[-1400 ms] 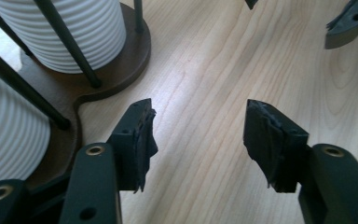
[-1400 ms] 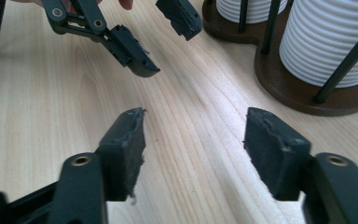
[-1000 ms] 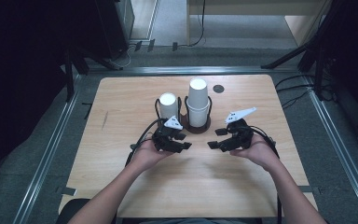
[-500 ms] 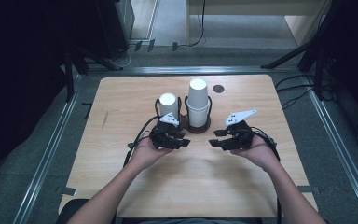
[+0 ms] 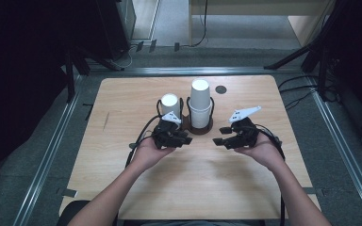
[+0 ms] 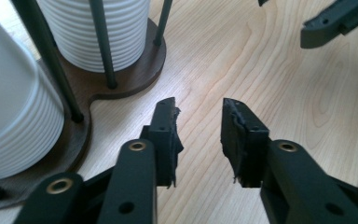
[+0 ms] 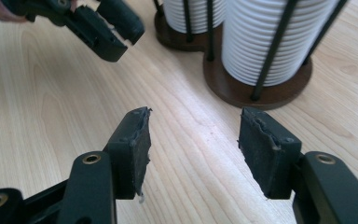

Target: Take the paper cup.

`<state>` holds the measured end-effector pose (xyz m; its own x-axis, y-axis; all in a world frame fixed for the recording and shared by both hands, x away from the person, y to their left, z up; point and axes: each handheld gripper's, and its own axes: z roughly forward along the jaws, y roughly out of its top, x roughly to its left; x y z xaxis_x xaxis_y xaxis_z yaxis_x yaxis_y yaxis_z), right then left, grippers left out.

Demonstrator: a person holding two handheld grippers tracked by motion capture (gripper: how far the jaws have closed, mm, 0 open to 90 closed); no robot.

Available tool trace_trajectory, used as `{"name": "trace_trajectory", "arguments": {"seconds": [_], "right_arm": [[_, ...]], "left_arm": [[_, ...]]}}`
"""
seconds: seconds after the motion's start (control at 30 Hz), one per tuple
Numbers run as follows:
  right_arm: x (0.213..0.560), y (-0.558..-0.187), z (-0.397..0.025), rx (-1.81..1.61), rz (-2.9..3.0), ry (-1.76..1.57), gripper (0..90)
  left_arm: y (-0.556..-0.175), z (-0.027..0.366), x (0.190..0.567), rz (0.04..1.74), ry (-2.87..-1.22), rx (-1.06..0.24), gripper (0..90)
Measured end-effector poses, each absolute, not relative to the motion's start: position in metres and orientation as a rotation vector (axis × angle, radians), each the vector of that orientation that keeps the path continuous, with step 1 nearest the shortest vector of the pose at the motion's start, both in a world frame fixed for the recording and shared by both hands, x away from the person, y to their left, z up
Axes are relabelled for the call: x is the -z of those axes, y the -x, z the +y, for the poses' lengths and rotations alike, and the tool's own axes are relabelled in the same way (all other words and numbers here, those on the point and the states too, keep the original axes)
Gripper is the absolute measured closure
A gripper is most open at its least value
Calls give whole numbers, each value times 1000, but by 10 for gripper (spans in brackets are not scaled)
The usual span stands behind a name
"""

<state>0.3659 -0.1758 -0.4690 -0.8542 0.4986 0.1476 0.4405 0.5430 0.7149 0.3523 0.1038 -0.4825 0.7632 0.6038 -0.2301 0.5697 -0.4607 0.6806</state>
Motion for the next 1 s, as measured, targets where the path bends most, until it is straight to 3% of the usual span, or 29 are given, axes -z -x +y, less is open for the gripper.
{"name": "trace_trajectory", "arguments": {"seconds": [0.53,0.63,1.0], "right_arm": [[444,-374,-180,-1199,2614,-840,415],[437,-379,-180,-1163,2612,-820,447],[416,-401,-179,-1157,2602,-840,405]], "left_arm": [[-370,89,468,872,-2129,-14,814],[-374,89,466,892,-2118,-17,835],[-385,85,461,914,-2141,-38,883]]}}
